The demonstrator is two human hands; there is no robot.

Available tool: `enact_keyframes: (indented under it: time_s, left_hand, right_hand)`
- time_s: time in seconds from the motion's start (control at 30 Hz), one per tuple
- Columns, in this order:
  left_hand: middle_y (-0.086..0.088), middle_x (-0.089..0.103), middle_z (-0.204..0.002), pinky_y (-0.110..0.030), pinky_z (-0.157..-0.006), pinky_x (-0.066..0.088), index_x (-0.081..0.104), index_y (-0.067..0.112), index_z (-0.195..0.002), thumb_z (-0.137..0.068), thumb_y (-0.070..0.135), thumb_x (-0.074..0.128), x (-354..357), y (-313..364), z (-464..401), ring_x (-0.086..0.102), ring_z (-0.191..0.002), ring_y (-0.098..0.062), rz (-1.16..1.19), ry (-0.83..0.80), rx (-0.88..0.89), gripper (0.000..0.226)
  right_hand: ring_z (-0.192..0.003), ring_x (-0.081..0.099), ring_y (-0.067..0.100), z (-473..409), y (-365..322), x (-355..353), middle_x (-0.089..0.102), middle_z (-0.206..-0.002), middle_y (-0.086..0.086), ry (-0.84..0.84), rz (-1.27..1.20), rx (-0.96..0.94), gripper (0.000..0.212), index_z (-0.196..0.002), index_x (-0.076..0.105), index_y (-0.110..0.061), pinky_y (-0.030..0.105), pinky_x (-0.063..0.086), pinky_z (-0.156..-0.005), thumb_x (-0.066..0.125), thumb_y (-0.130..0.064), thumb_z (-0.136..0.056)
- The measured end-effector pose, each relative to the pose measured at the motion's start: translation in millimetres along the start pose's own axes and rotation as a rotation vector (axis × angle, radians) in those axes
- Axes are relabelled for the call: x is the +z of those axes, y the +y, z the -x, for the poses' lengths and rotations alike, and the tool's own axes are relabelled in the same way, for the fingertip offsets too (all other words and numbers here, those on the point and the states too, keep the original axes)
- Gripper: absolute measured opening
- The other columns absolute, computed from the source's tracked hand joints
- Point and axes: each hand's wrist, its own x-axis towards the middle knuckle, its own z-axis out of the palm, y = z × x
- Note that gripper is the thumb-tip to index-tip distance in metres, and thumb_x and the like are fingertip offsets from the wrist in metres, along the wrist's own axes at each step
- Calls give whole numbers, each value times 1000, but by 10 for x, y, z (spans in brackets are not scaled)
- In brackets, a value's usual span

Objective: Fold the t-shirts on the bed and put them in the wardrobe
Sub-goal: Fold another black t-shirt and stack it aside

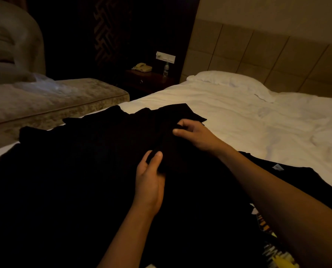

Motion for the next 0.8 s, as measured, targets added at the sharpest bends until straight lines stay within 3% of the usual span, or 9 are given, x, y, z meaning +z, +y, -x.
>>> enact_keyframes:
  time_s: [0.13, 0.27, 0.33, 0.43, 0.57, 0.67, 0.8]
  left_hand:
    - [-11, 70, -117, -44, -91, 55, 51, 10, -136, -99, 13, 52, 12, -23, 10, 71, -102, -25, -27, 16, -11, 37]
    - [-12, 68, -120, -44, -89, 56, 50, 14, -139, -94, 11, 59, -23, 5, 5, 70, -102, -27, 7, 34, -51, 46]
    - [-15, 68, -121, -47, -97, 52, 55, 11, -135, -87, 9, 61, -29, 15, 11, 68, -107, -30, 44, 29, -49, 48]
    - [-17, 68, -119, -45, -97, 49, 64, 7, -123, -78, 14, 59, -9, 37, 46, 66, -110, -31, 59, -16, -26, 46]
    - [-15, 69, -119, -48, -100, 48, 66, 12, -123, -75, 16, 60, -43, 76, 39, 67, -110, -31, 85, -32, -68, 49]
    - [-14, 69, -119, -48, -103, 46, 67, 12, -122, -74, 15, 60, -49, 68, 27, 66, -111, -31, 103, -14, -55, 48]
    - [-16, 69, -118, -49, -103, 46, 68, 11, -120, -75, 14, 60, -31, 63, 31, 66, -111, -31, 117, 18, -68, 46]
  right_hand:
    - [-71, 61, 7, -112, -177, -54, 65, -76, -7, 48, -108, -79, 11, -91, 60, -20, 22, 47, -68, 64, -10, -92]
    - [-105, 65, 21, -219, -315, -111, 71, -106, 5, 219, -367, -55, 15, -108, 63, -22, 34, 51, -91, 61, -18, -94]
    - [-109, 62, 17, -282, -284, -83, 70, -111, 0, 240, -153, 62, 14, -110, 62, -27, 33, 48, -89, 54, -29, -99]
    - [-108, 57, 14, -303, -133, 91, 64, -115, -2, 37, 199, 276, 33, -119, 61, -25, 29, 40, -88, 44, -46, -101]
    - [-114, 54, 15, -299, 24, 308, 58, -123, -2, -20, 229, 315, 48, -131, 58, -20, 33, 41, -100, 43, -53, -99]
    - [-111, 55, 13, -365, 91, 399, 58, -117, -5, -1, 266, 246, 39, -122, 61, -21, 29, 43, -95, 50, -49, -97]
    - [-89, 60, 11, -450, 126, 443, 62, -92, -4, 31, 288, 173, 15, -90, 62, -24, 24, 44, -76, 60, -39, -95]
